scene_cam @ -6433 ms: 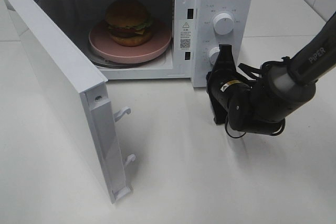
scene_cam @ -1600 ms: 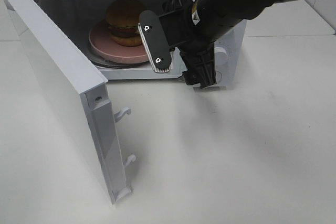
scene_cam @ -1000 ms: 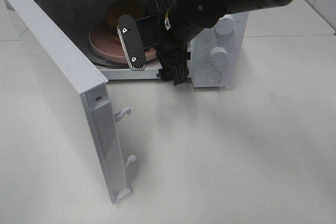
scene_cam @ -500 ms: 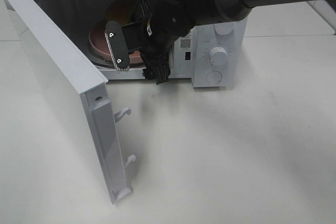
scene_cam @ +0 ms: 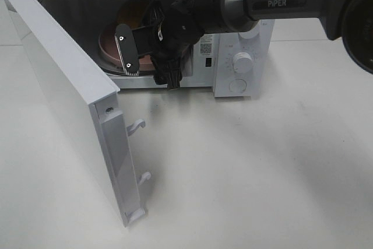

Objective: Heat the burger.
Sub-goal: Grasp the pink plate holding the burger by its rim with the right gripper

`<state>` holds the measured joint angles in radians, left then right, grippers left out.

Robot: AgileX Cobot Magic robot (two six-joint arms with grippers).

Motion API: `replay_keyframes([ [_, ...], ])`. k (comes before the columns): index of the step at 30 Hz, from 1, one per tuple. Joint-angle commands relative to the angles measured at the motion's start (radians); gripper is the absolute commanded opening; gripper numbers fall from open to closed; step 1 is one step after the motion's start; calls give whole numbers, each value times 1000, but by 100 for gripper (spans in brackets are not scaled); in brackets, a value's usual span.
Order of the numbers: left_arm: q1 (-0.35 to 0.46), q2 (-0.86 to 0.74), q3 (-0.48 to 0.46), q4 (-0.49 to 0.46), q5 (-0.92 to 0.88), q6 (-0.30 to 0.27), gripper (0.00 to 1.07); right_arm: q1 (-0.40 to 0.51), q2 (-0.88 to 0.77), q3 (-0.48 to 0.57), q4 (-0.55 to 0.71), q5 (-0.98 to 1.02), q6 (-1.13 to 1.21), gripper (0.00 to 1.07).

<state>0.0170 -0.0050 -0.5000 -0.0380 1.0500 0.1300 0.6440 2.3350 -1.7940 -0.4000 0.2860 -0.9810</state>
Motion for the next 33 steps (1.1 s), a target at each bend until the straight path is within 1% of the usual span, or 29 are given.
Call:
replay_keyframes([
  [1, 3, -18, 2, 2, -9, -6, 100, -2, 19, -19, 1, -8, 8, 85],
  [9, 3, -18, 2, 5, -9, -6, 100, -1, 53, -32, 11, -32, 8, 83],
  [10, 3, -18, 2, 5, -9, -6, 100, 1, 59, -32, 15, -42, 8, 81],
  [11, 3, -18, 2, 5, -9, -6, 100, 1, 59, -32, 15, -42, 8, 81],
  [13, 3, -18, 2, 5, -9, -6, 100, 1, 63, -32, 37, -45, 8, 73],
  [14, 3, -18, 2, 5, -9, -6, 100, 1, 63, -32, 37, -45, 8, 73],
  [15, 3, -18, 2, 5, -9, -6, 100, 1, 63, -32, 36, -45, 8, 66],
  [16, 3, -18, 2, 5, -9, -6, 100, 4, 63, -32, 36, -46, 8, 56],
  [17, 3, -18, 2, 5, -9, -6, 100, 4, 63, -32, 36, -46, 8, 56],
  [18, 3, -18, 2, 5, -9, -6, 100, 4, 63, -32, 36, -46, 8, 50],
  [19, 3, -18, 2, 5, -9, -6, 100, 4, 63, -32, 36, -46, 8, 50],
  [20, 3, -18, 2, 5, -9, -6, 100, 4, 63, -32, 36, -45, 8, 37],
  [21, 3, -18, 2, 5, -9, -6, 100, 4, 63, -32, 36, -43, 8, 30],
  [22, 3, -18, 2, 5, -9, -6, 100, 4, 63, -32, 36, -43, 8, 30],
  [24, 3, -18, 2, 5, -9, -6, 100, 11, 63, -32, 53, -44, 8, 9],
  [25, 3, -18, 2, 5, -9, -6, 100, 11, 63, -32, 53, -44, 8, 9],
  [26, 3, -18, 2, 5, -9, -6, 100, 11, 63, -32, 59, -47, 8, 4],
  [27, 3, -18, 2, 5, -9, -6, 100, 11, 63, -32, 59, -47, 8, 4],
  [28, 3, -18, 2, 5, -9, -6, 100, 12, 63, -32, 61, -47, 8, 0],
  [33, 3, -18, 2, 5, -9, -6, 100, 13, 55, -32, 61, -27, 7, 0],
])
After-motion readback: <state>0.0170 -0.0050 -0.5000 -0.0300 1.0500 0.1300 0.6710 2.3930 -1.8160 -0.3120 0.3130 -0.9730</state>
